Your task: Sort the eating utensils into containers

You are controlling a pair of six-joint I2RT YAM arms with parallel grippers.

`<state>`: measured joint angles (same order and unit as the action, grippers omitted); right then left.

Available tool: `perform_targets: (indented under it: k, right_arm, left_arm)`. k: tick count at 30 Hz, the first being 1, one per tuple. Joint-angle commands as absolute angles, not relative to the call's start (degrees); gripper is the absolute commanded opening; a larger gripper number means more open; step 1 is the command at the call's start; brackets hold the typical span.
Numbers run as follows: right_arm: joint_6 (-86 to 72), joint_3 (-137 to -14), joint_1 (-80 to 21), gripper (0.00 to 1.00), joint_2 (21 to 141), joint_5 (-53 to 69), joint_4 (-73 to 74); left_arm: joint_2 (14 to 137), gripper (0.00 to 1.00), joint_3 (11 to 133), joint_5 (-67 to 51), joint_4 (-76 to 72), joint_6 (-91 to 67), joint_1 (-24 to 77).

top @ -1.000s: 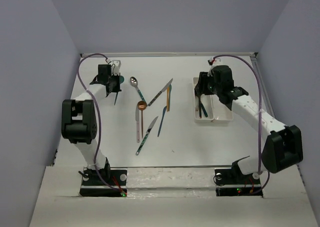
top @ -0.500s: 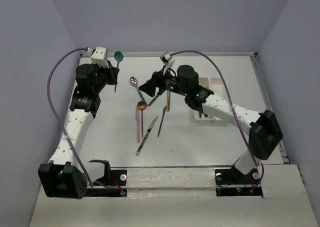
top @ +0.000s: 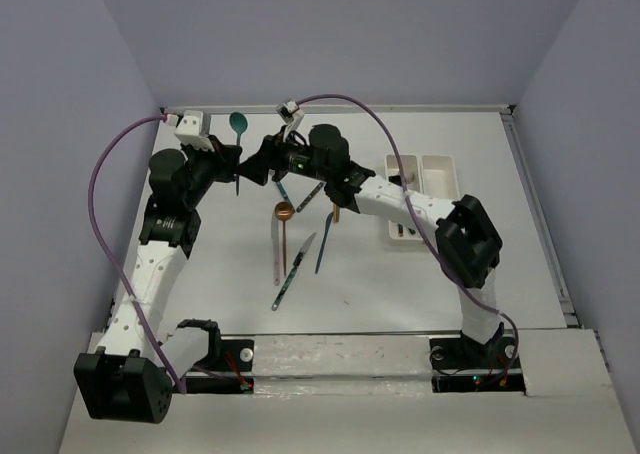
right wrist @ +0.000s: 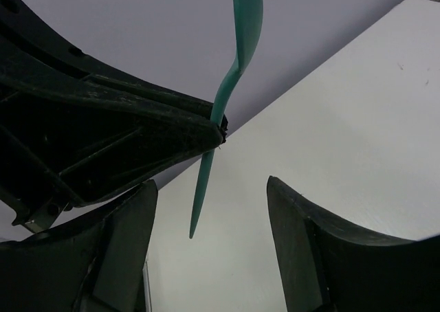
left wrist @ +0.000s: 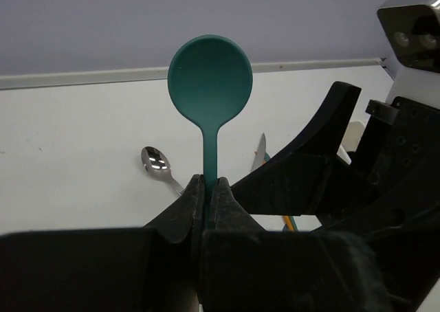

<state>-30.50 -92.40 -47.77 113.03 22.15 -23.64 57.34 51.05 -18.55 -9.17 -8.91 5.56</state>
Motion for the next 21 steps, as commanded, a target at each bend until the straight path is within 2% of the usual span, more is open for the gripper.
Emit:
perform_targets:
  k: [1, 4, 7, 9, 10, 12, 15, 16, 17, 18, 19, 21]
  right_arm:
    - [-32.96, -97.38, -48.34, 0.68, 115.92, 22.06, -27.07]
    - [-33.75, -99.05, -48.87, 0.64, 118.21, 22.85, -27.07]
    - [-34.63, -101.24, -48.87, 0.52, 119.70, 24.08, -26.98]
    - [-35.24, -102.30, -48.87, 0.32, 121.02, 24.78, -27.07]
    - [-35.42, -102.30, -48.87, 0.15, 121.11, 24.79, -27.07]
    - [-35.42, -100.82, -48.87, 0.00, 120.59, 24.26, -27.07]
    - [-34.37, -95.66, -48.87, 0.00, 116.48, 22.86, -26.37]
    - [-34.19, -93.97, -47.91, 0.00, 114.98, 22.68, -25.85]
    - [-34.10, -92.04, -45.99, 0.00, 113.31, 22.85, -24.88]
    - [-33.93, -90.02, -44.57, 0.00, 109.46, 23.46, -23.83]
    - [-33.58, -87.82, -42.91, 0.00, 107.42, 23.81, -20.60]
    - [-31.74, -80.62, -36.96, 0.00, 100.68, 22.69, -13.84]
  left_arm:
    - [56.25, 0.00, 49.92, -20.91, -13.53, -11.34, 5.71]
    - [56.25, 0.00, 49.57, -21.44, -14.06, -11.51, 5.71]
    - [56.25, 0.00, 48.61, -22.23, -14.76, -12.30, 5.71]
    - [56.25, 0.00, 48.17, -22.85, -14.94, -12.74, 5.80]
    - [56.16, 0.00, 48.25, -22.85, -14.94, -12.83, 5.71]
    - [55.99, 0.00, 48.43, -22.33, -14.24, -12.31, 5.71]
    - [55.81, 0.00, 48.95, -22.15, -12.23, -9.95, 5.71]
    - [55.72, 0.14, 49.13, -22.76, -11.61, -8.80, 5.71]
    - [55.46, 0.39, 49.48, -23.11, -10.99, -7.57, 5.63]
    - [55.02, 0.92, 49.66, -23.46, -9.33, -6.34, 5.63]
    - [54.76, 0.99, 49.83, -23.47, -8.53, -3.72, 5.62]
    - [53.88, 0.99, 50.10, -22.51, -6.17, -1.07, 5.62]
